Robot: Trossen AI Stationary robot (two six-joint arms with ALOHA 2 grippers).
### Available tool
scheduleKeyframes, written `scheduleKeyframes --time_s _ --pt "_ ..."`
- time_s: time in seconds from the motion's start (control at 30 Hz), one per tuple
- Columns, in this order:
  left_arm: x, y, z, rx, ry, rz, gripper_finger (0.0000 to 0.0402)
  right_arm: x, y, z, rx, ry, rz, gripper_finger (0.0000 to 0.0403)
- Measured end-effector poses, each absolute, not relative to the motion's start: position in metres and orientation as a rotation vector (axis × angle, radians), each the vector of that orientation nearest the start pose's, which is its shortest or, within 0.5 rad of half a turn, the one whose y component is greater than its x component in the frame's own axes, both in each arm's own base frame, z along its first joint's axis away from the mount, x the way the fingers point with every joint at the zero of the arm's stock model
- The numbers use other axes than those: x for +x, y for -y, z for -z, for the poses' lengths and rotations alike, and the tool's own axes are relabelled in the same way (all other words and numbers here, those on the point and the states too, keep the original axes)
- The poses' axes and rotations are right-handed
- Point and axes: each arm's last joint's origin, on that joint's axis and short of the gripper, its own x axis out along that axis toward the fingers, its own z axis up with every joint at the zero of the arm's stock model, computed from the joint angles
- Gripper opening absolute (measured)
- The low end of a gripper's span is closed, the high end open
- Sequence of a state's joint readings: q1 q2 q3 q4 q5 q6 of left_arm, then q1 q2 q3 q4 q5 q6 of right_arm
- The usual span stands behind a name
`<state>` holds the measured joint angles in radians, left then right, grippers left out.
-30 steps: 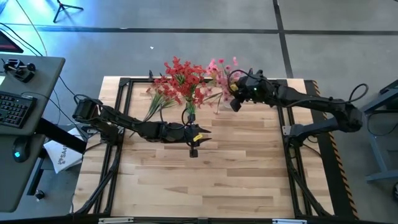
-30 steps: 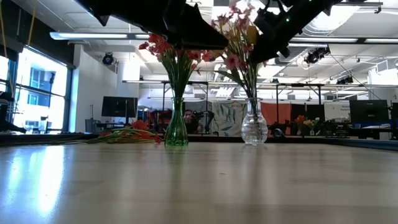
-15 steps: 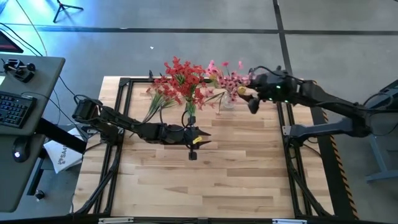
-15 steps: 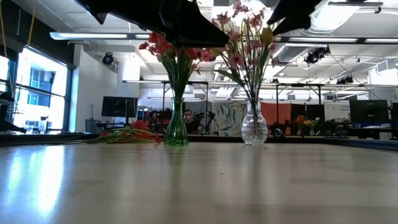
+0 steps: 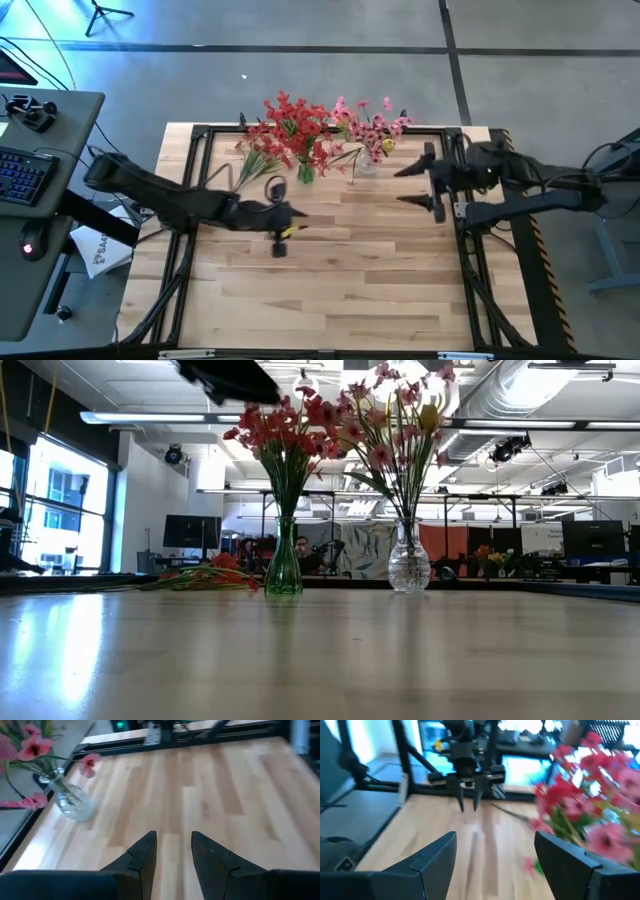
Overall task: Sort flowers into vase by color
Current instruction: Put the red flower into the green vase
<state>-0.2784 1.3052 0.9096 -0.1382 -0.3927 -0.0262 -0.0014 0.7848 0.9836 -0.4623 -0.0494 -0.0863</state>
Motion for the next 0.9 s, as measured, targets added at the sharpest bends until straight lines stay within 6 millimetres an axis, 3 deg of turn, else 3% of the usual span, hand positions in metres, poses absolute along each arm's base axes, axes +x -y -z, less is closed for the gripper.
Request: scheduleKeyframes --time_s 0.1,0.2,0.4,0.5,0.63,0.8,0.9 --pt "0.248 0.081 -0.283 0.132 -0.526 -0.042 0.0111 0.160 -0.012 -0.353 -0.090 -0.234 -0.120 0.0264" --pt "0.222 0.089 -0.284 0.055 -0.622 -0.039 0.0111 0.171 -0.022 -0.321 -0.049 -0.215 -0.172 0.0264" --pt "0.186 0.078 -0.263 -0.138 -0.857 -0.431 0.0110 0.184 -0.046 -0.241 0.102 -0.206 -0.198 0.0264" --pt "0.182 0.061 -0.251 -0.154 -0.952 -0.664 0.0112 0.184 -0.055 -0.206 0.132 -0.223 -0.099 0.0264" --pt "0.189 0.029 -0.239 -0.180 -1.074 -0.884 0.0123 0.182 -0.064 -0.177 0.165 -0.172 0.063 0.0264" --pt "0.206 -0.013 -0.213 -0.253 -1.189 -0.884 0.0159 0.186 -0.073 -0.160 0.150 -0.183 0.114 0.0264" --pt "0.206 -0.036 -0.192 -0.309 -1.261 -0.880 0.0182 0.191 -0.080 -0.159 0.140 -0.200 0.099 0.0264"
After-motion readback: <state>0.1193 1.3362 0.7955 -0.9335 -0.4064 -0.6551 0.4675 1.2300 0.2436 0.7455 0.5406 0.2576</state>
